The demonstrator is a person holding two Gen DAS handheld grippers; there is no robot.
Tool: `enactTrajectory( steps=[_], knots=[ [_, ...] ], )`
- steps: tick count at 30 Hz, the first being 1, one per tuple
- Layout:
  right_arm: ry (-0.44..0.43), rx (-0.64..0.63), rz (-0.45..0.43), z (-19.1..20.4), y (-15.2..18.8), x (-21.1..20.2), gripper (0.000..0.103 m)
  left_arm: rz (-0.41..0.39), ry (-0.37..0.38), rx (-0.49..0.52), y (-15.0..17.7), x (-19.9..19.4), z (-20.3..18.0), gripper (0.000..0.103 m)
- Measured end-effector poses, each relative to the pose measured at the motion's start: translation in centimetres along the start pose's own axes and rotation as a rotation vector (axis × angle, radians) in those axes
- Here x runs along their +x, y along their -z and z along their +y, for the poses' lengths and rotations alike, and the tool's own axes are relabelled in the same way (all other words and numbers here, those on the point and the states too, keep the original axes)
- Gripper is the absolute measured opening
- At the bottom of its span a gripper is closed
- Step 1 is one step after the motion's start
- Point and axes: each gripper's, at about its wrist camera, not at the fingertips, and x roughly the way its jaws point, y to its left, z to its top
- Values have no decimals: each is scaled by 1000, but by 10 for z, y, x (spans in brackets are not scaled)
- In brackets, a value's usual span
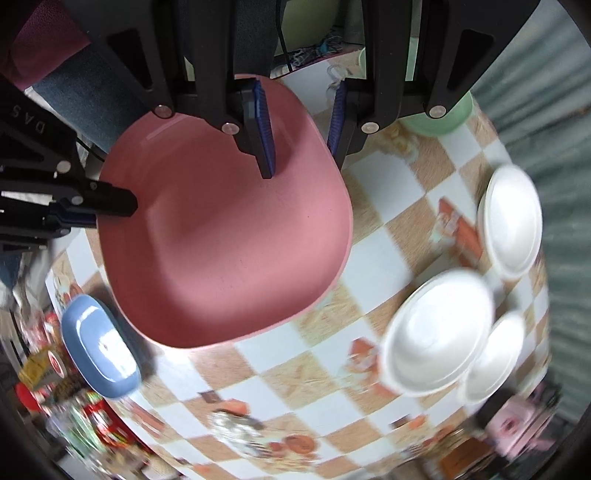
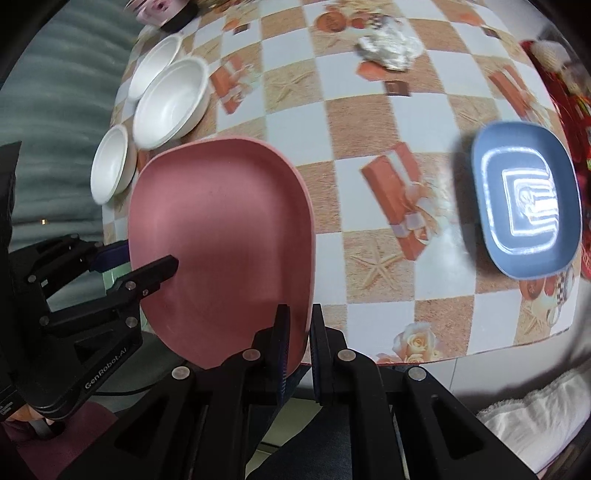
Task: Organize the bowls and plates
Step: 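Lift the pink plate with both grippers and carry it toward the green plate, then lower the pink plate onto the green plate and open both grippers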
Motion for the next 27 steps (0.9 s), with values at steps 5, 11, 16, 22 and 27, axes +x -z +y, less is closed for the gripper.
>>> enactTrajectory(
  steps=[5,11,16,22,27],
  knots=[
    [13,-132,80,43,-6,22,13,-9,15,-138,30,4,40,30],
    [42,-307,162,106,-10,48,13,-3,14,-292,71,14,87,30],
    [47,-409,211,147,-10,69,13,-2,-2,-392,101,18,121,30],
    [38,-487,257,192,-10,93,13,5,-22,-493,132,24,159,30],
    [33,-523,291,219,-13,114,13,14,-40,-556,151,34,185,30]
  ],
)
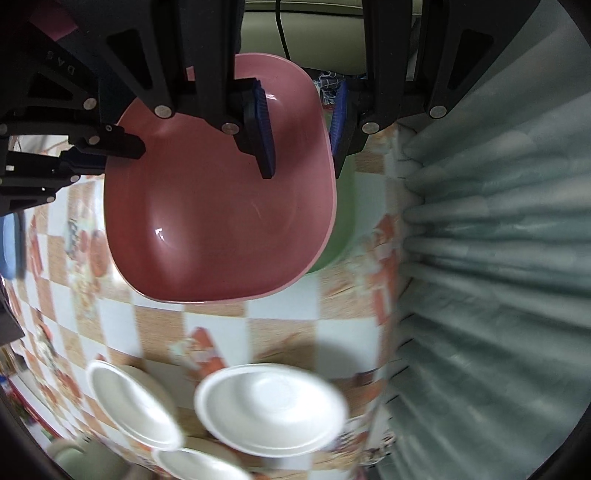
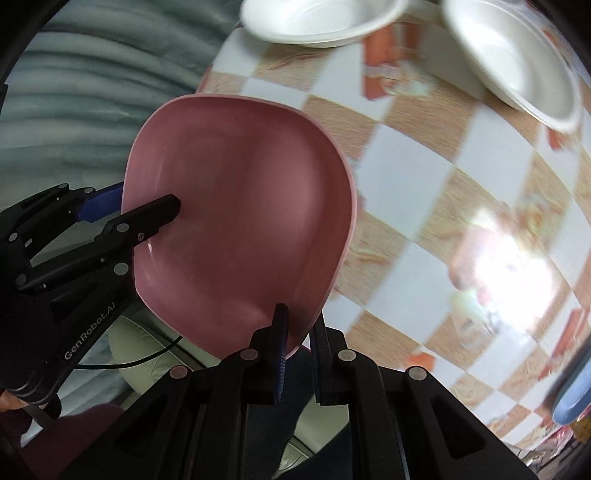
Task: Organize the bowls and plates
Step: 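Lower the pink plate onto the green plate and open both grippers, then move both grippers to the blue square plate's rim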
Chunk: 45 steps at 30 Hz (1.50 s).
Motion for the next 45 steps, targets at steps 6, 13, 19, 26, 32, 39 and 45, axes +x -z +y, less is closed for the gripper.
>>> enactTrajectory(
  steps=[6,13,19,26,32,39,45],
  knots=[
    [7,11,38,6,-12,18,13,16,-8,-10,0,16,10,30],
    [7,38,26,1,-12,29,13,0,-48,8,-5,26,4,37],
    [43,61,-70,-33,7,-2,100,-17,36,10,3,10,-9,61],
    [75,256,-113,-110,70,-22,100,-24,149,233,-2,-13,-84,75],
    [21,473,-178,-169,117,-37,100,-16,174,457,-17,-24,-168,75],
    [16,721,-298,-221,189,-58,100,-4,139,659,-32,-29,-252,76],
    [-25,943,-352,-267,259,-66,100,8,130,775,-33,-32,-315,76]
  ],
)
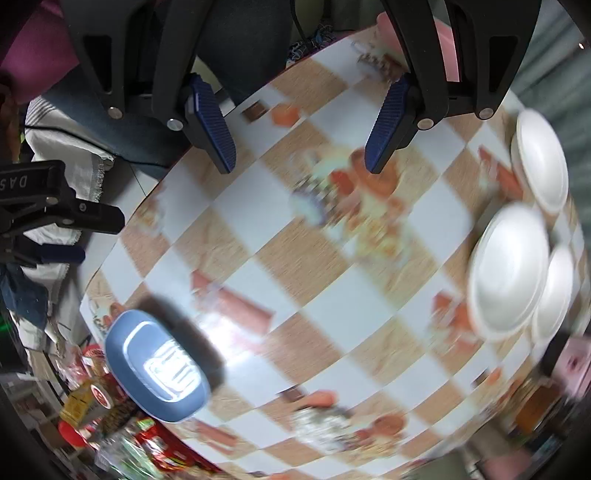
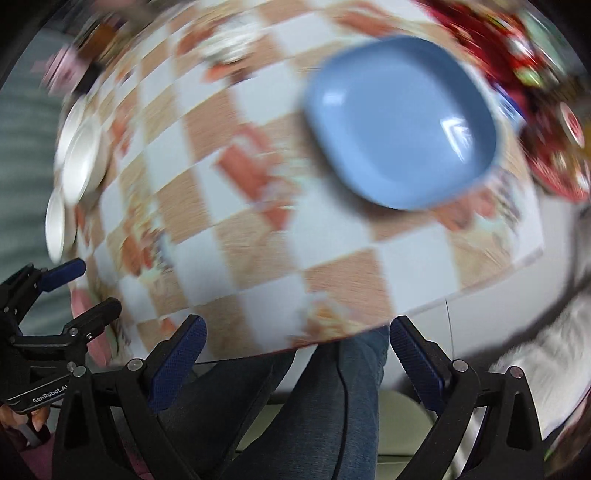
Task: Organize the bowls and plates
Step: 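Move both grippers to the blue square plate's rim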
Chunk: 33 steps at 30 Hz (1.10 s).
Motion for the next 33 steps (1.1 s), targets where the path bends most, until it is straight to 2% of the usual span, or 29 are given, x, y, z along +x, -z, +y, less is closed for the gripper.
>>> enactTrajectory(
  steps=[2,6,10,14,18,23,27,31,33],
  knots=[
    [-5,61,-1,-27,-4,-5,100,5,10,17,-15,3,-14,76],
    [12,105,-7,-53,-8,-6,100,14,33,24,-38,7,-37,76],
    [68,72,-36,-73,-22,-14,100,17,32,-7,-60,13,-55,76],
    [108,25,-39,-90,-47,-13,100,5,19,-79,-85,24,-64,76],
    [153,-33,-49,-98,-73,-12,100,-2,17,-175,-105,37,-67,76],
    [225,-152,-102,-91,-111,-14,100,-45,5,-281,-128,48,-71,76],
    [235,-207,-115,-87,-138,-12,100,-59,-2,-318,-143,57,-78,76],
    [239,-257,-123,-81,-151,-7,100,-53,-7,-344,-153,68,-84,76],
    [247,-290,-125,-75,-154,-6,93,-47,-20,-359,-157,75,-84,76]
  ],
)
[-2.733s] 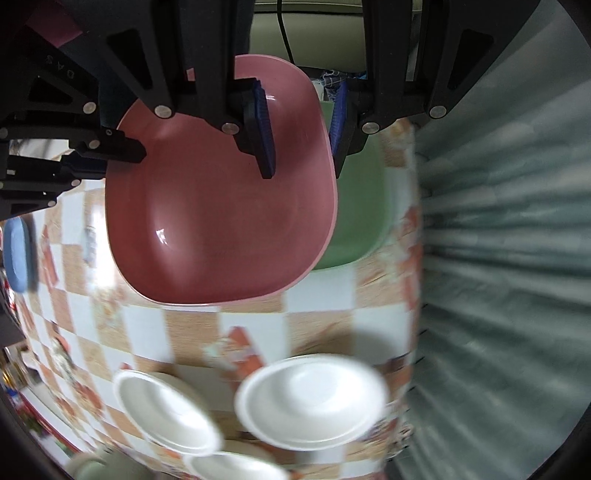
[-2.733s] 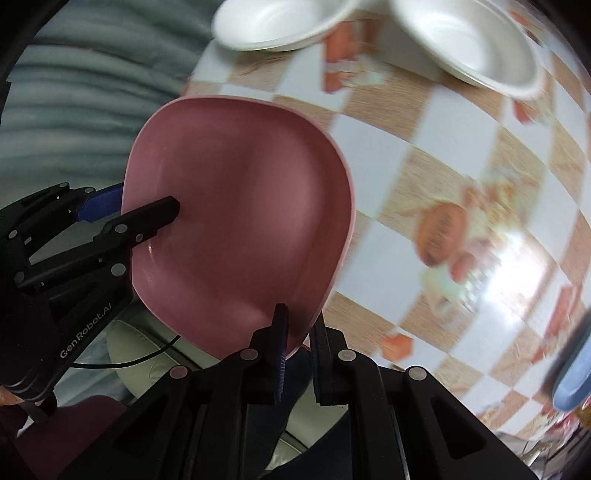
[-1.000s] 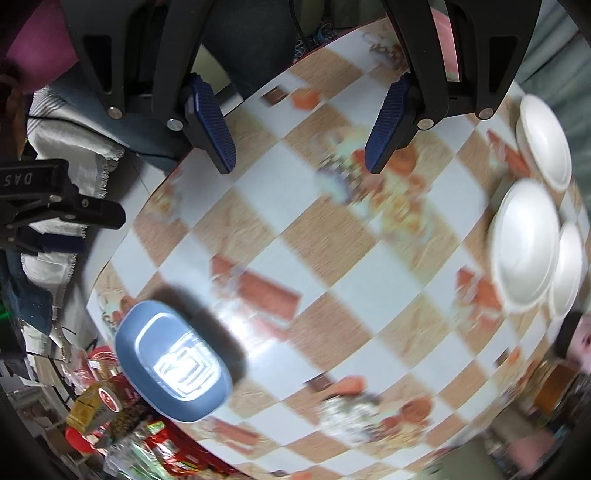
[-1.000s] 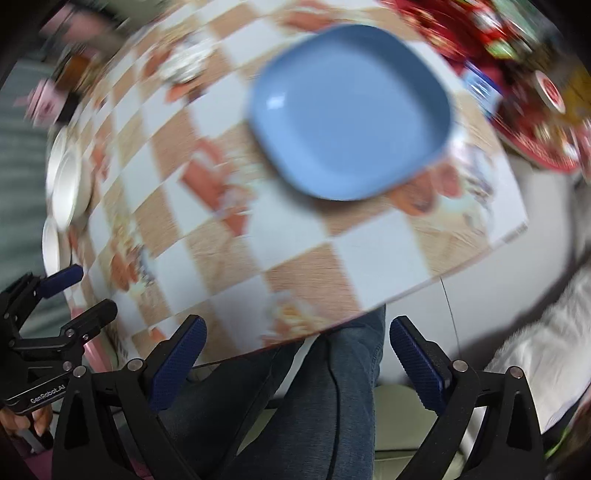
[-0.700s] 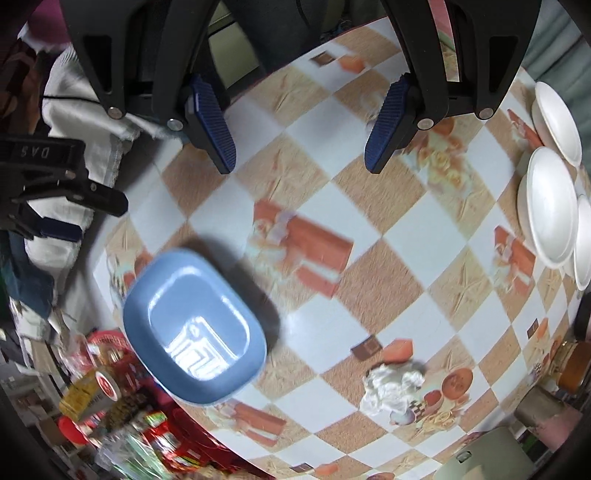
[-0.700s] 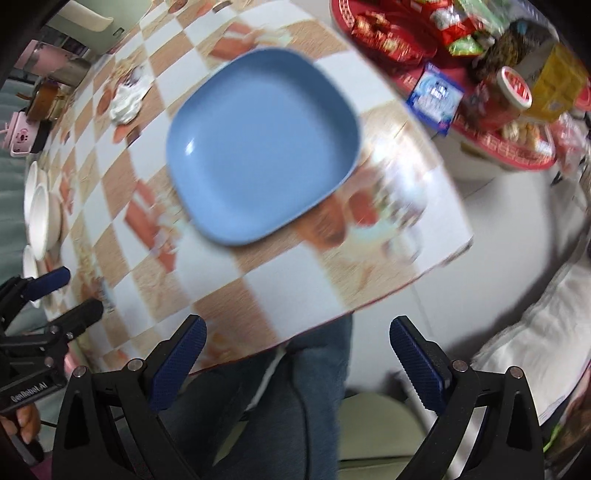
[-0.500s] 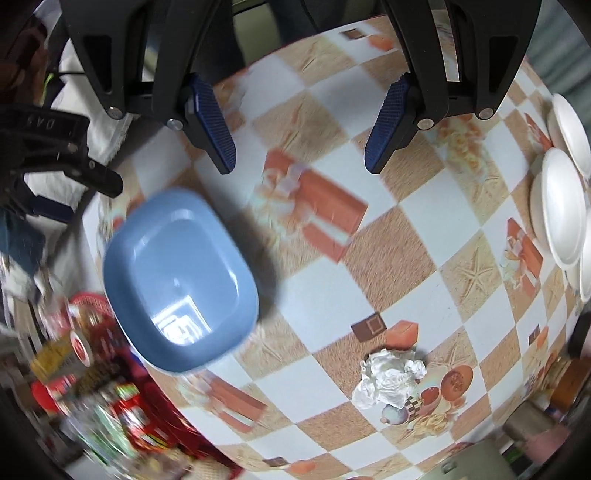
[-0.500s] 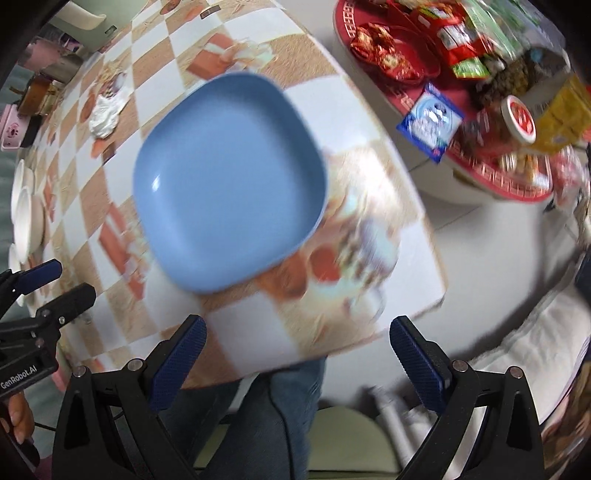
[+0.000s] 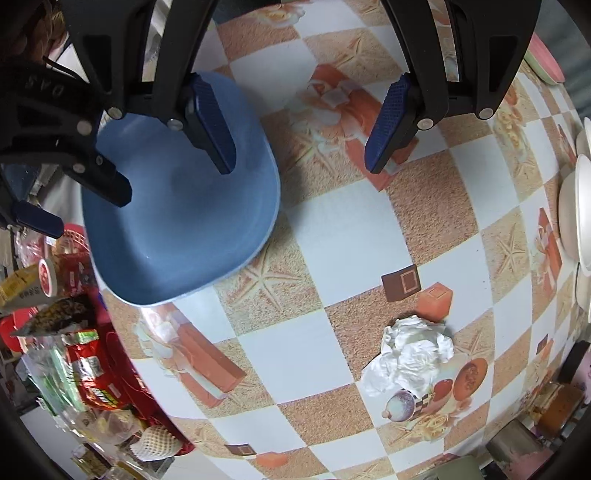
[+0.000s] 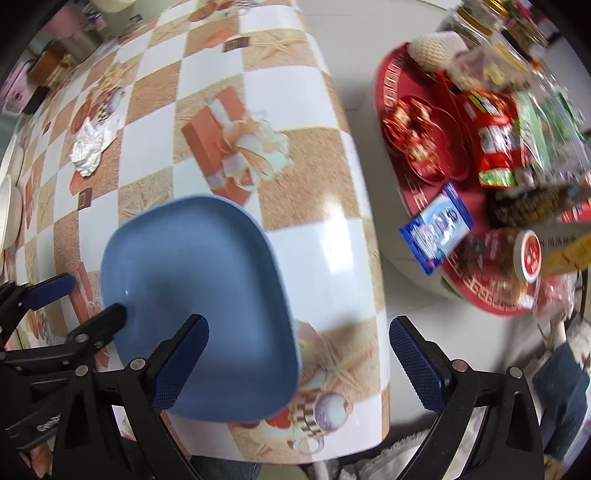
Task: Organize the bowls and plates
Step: 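Move both grippers to the blue square plate's rim, then grip the blue plate rim with both grippers and lift it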
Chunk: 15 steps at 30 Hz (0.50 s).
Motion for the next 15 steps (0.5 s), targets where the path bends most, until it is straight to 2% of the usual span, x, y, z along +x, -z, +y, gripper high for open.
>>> enactTrajectory(
  steps=[1,4,5,7,8,9,11,12,15],
  knots=[
    [1,-17,5,3,-2,2,87,7,0,-3,-1,2,1,76],
    [-8,-47,45,10,-3,14,56,53,5,-8,-2,15,-5,74],
    [-7,-49,46,12,-2,17,52,41,-21,15,-3,14,-11,73],
    [-42,-27,39,11,0,17,40,34,-12,33,-4,14,-18,67],
    [-37,-20,38,11,0,15,39,34,-10,41,-5,14,-20,64],
    [-36,-19,44,13,1,15,37,33,-7,51,-5,13,-22,57],
    [-51,-10,60,14,1,15,31,26,9,77,-4,11,-25,35],
    [-62,-4,67,16,2,15,28,30,3,84,-3,11,-24,33],
    [-85,-7,84,30,8,15,28,40,4,75,0,11,-13,32]
  ],
)
